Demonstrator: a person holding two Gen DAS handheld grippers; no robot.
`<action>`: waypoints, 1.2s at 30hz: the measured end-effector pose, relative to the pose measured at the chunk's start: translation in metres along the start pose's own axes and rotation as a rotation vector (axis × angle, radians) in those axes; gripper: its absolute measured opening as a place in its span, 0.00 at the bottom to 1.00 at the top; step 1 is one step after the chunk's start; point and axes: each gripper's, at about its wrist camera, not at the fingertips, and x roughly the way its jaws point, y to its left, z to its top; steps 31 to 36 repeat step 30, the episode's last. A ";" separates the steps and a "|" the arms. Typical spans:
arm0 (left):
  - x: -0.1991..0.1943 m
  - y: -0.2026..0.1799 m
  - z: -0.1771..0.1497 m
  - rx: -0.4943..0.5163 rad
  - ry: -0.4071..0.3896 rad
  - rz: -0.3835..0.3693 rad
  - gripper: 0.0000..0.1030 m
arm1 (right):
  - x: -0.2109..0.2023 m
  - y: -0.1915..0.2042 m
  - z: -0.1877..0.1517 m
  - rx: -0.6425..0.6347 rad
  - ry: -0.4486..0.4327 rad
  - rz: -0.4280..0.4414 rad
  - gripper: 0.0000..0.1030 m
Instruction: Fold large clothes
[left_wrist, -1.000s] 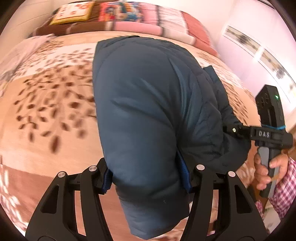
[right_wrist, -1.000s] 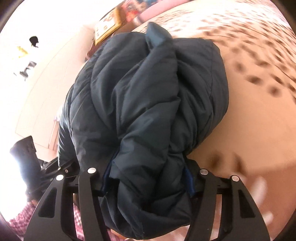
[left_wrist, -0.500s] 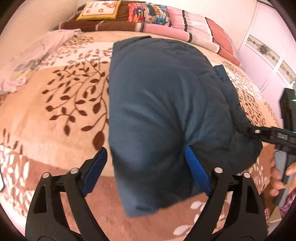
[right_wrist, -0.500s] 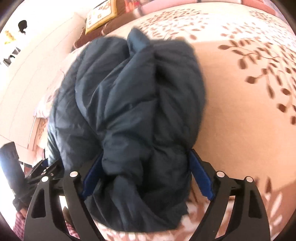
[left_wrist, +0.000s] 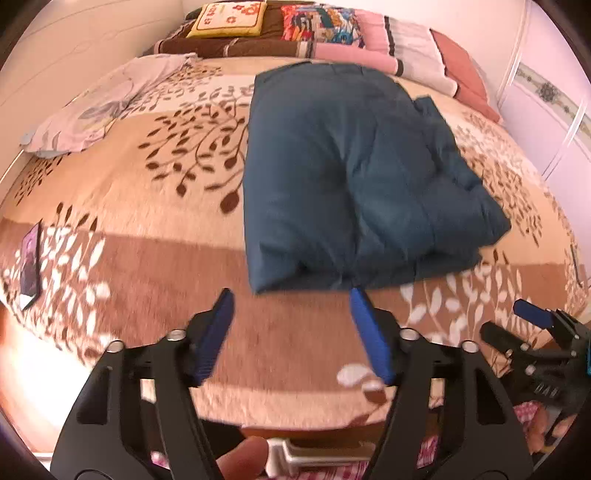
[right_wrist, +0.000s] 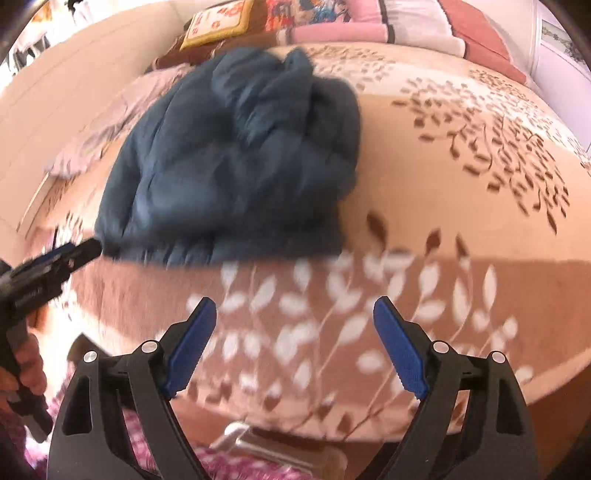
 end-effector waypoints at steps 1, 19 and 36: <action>0.000 0.000 -0.006 -0.002 0.013 0.009 0.57 | 0.003 0.007 -0.006 -0.012 0.007 -0.006 0.82; 0.010 -0.004 -0.038 -0.023 0.092 0.008 0.45 | 0.016 0.037 -0.042 -0.138 0.063 -0.025 0.82; 0.011 -0.004 -0.040 -0.026 0.100 0.016 0.45 | 0.021 0.038 -0.044 -0.141 0.080 -0.030 0.82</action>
